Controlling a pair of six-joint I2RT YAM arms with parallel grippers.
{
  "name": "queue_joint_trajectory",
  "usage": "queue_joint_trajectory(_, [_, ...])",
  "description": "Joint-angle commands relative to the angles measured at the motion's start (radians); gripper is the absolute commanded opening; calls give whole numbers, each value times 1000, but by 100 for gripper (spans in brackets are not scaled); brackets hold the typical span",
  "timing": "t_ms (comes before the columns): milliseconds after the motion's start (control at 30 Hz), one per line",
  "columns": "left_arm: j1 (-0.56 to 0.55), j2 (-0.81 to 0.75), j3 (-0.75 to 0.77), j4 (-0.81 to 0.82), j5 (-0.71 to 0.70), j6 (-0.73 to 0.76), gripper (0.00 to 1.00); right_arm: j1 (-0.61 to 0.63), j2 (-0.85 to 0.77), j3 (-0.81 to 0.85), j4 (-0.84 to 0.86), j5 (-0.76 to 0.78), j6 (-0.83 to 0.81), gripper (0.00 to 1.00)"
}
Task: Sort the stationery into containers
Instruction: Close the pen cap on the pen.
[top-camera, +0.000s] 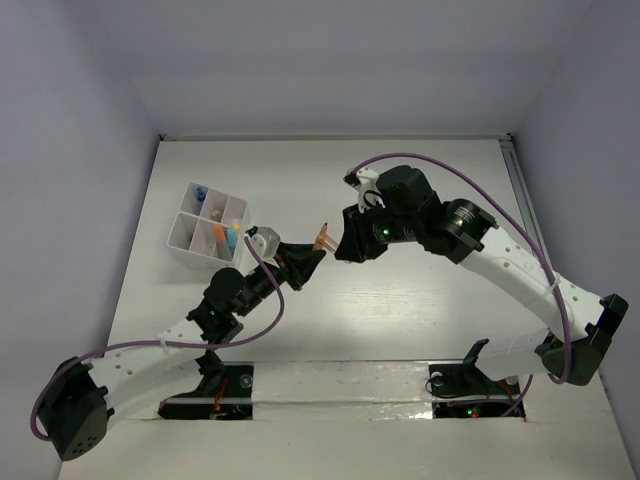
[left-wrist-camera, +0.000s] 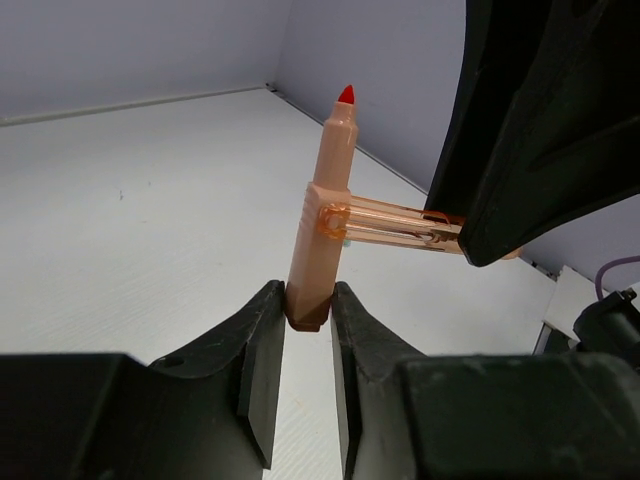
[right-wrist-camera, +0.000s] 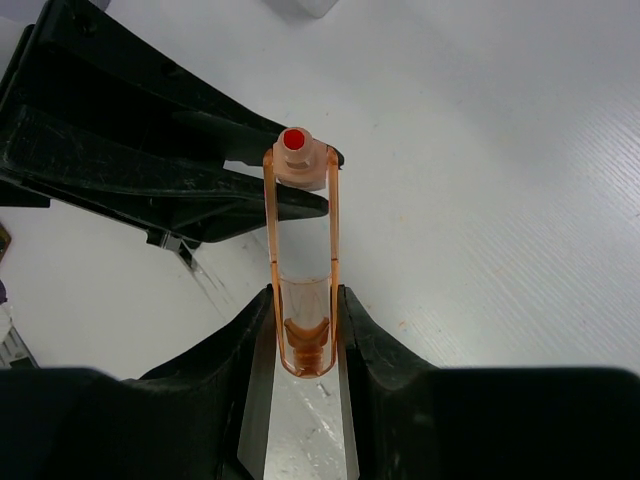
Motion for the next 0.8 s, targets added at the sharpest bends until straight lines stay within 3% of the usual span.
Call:
queue_joint_trajectory(0, [-6,-21,46,63,-1,6,17,-5,-23,12,39,-35,11,0])
queue_joint_trajectory(133, [-15,-17,49,62,1,6,11,-5,-26,4,48,-42,17,0])
queue_joint_trajectory(167, [-15,-15,52,60,1,6,1,-5,-26,5,48,-39,17,0])
queue_joint_trajectory(367, [-15,-41,45,13,-24,8,0,-24,-40,25,19,4,10,0])
queue_joint_trajectory(567, [-15,-64,34,-53,-10,9,0,-24,-30,103,-21,172,-24,0])
queue_joint_trajectory(767, [-24,-96,23,-84,24,-2,0,-24,-37,133,48,257,-33,0])
